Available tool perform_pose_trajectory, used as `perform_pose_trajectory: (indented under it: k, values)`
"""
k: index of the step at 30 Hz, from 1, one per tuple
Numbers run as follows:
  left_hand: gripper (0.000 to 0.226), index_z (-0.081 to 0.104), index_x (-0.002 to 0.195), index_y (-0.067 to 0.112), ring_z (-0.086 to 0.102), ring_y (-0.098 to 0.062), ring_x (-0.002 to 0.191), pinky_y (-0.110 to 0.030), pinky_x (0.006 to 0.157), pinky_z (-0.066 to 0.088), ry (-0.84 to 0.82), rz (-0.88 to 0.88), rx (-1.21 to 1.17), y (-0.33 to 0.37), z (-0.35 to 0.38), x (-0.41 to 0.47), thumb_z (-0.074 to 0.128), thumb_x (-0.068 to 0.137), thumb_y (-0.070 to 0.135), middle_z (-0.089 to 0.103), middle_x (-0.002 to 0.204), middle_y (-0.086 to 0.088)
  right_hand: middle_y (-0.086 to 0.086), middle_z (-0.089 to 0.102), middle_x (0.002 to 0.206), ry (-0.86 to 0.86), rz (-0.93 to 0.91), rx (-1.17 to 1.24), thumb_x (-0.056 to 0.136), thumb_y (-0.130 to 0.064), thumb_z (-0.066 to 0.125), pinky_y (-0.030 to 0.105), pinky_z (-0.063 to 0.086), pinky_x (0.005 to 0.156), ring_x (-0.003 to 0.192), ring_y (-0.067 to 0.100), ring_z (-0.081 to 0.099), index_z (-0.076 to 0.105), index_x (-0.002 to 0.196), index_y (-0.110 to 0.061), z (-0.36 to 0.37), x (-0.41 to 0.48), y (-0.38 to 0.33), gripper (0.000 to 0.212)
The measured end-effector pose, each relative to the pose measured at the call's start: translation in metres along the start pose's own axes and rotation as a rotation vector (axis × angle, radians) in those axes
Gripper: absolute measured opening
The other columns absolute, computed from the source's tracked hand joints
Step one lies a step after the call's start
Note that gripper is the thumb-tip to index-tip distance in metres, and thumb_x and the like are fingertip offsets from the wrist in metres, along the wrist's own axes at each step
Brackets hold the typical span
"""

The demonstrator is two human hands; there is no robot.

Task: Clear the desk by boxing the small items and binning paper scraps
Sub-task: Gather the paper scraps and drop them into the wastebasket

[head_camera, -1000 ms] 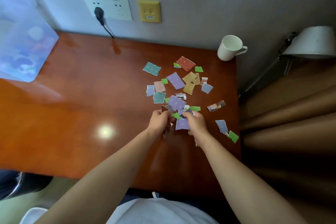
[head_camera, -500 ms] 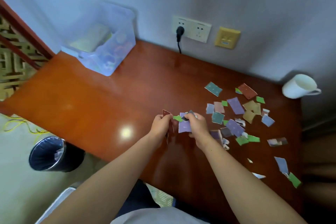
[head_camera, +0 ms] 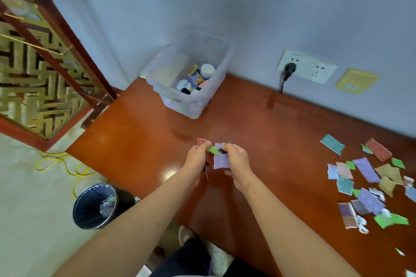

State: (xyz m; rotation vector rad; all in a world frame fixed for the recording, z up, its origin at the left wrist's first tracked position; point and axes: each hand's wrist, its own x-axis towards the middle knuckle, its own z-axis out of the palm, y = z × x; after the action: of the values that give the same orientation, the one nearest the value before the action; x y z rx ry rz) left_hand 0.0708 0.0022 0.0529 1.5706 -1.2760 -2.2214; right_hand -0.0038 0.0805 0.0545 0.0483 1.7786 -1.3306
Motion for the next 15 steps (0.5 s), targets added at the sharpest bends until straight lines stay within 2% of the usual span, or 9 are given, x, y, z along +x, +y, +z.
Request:
perform_pose_trajectory:
  k: [3, 8, 11, 15]
  values:
    - [0.015, 0.056, 0.094, 0.016, 0.051, -0.013, 0.055, -0.019, 0.044, 0.039, 0.037, 0.017, -0.05, 0.007, -0.029, 0.003, 0.048, 0.096, 0.028, 0.057, 0.073, -0.002, 0.002, 0.054, 0.071, -0.041, -0.006, -0.039, 0.084, -0.015, 0.052, 0.02, 0.025, 0.047, 0.057, 0.015, 0.049, 0.06, 0.083, -0.018, 0.03, 0.0, -0.008, 0.009]
    - [0.019, 0.058, 0.101, 0.015, 0.056, -0.016, 0.06, -0.021, 0.048, 0.043, 0.126, 0.059, -0.16, 0.007, -0.063, 0.0, 0.052, 0.095, 0.032, 0.06, 0.077, -0.004, 0.003, 0.057, 0.072, -0.166, -0.028, -0.102, 0.084, -0.015, 0.054, 0.022, 0.033, 0.05, 0.059, 0.017, 0.052, 0.063, 0.089, -0.016, 0.065, -0.003, -0.014, 0.011]
    - [0.019, 0.054, 0.099, 0.013, 0.05, -0.015, 0.051, -0.019, 0.043, 0.039, 0.206, 0.101, -0.234, 0.005, -0.085, -0.009, 0.05, 0.096, 0.032, 0.057, 0.072, -0.005, 0.003, 0.059, 0.07, -0.258, -0.033, -0.133, 0.087, -0.013, 0.053, 0.024, 0.039, 0.051, 0.057, 0.016, 0.055, 0.063, 0.086, -0.014, 0.083, -0.007, -0.011, 0.01]
    - [0.02, 0.053, 0.094, 0.012, 0.046, -0.015, 0.05, -0.024, 0.047, 0.037, 0.289, 0.125, -0.299, -0.002, -0.122, -0.022, 0.05, 0.096, 0.032, 0.056, 0.066, -0.005, 0.002, 0.06, 0.078, -0.362, -0.018, -0.248, 0.091, -0.016, 0.051, 0.018, 0.04, 0.046, 0.062, 0.014, 0.056, 0.062, 0.097, -0.016, 0.115, -0.016, -0.007, 0.012]
